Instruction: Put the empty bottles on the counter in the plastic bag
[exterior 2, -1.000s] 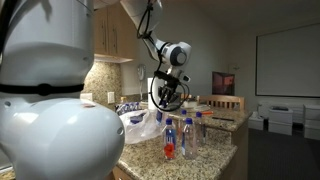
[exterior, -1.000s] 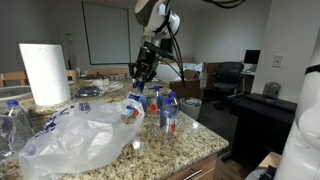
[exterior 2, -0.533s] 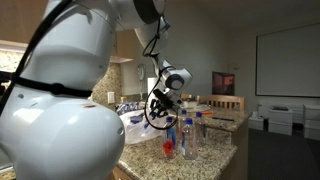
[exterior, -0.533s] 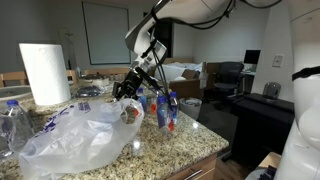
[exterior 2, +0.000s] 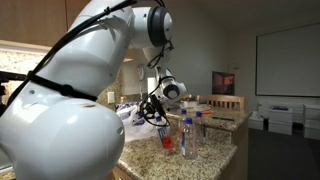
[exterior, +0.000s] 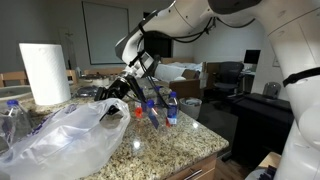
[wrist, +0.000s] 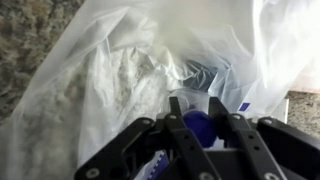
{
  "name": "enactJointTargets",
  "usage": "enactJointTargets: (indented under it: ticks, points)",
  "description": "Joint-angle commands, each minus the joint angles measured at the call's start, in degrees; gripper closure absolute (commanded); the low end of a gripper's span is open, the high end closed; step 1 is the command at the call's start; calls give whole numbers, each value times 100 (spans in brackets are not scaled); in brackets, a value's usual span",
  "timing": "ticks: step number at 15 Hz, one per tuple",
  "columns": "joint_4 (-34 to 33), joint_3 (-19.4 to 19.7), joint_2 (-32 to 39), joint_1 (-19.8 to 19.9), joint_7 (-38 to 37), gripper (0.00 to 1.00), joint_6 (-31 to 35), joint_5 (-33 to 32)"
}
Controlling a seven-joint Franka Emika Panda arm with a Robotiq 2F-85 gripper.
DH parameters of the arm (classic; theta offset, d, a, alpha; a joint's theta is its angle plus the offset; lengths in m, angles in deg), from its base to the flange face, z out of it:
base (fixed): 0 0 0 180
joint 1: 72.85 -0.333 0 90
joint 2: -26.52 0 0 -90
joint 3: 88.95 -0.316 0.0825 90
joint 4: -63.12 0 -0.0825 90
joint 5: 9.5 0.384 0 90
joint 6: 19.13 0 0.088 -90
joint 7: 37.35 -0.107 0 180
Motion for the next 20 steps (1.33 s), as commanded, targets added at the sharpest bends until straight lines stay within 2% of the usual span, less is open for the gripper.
enactJointTargets:
  ticks: [1,3,4,5,11,15,20]
  points:
    - [-423,-81,358,159,452,87,-939,210]
    - [-596,-19,496,94,484,86,-1315,71]
    - [-671,-2,559,68,561,41,-1451,9]
    - [-741,11,625,53,601,40,-1567,-21]
    - [-1422,47,987,-85,420,3,-1932,-181]
    - [-1611,129,799,-98,435,0,-1844,-537]
    - [-798,384,-133,93,634,0,-1613,-1128]
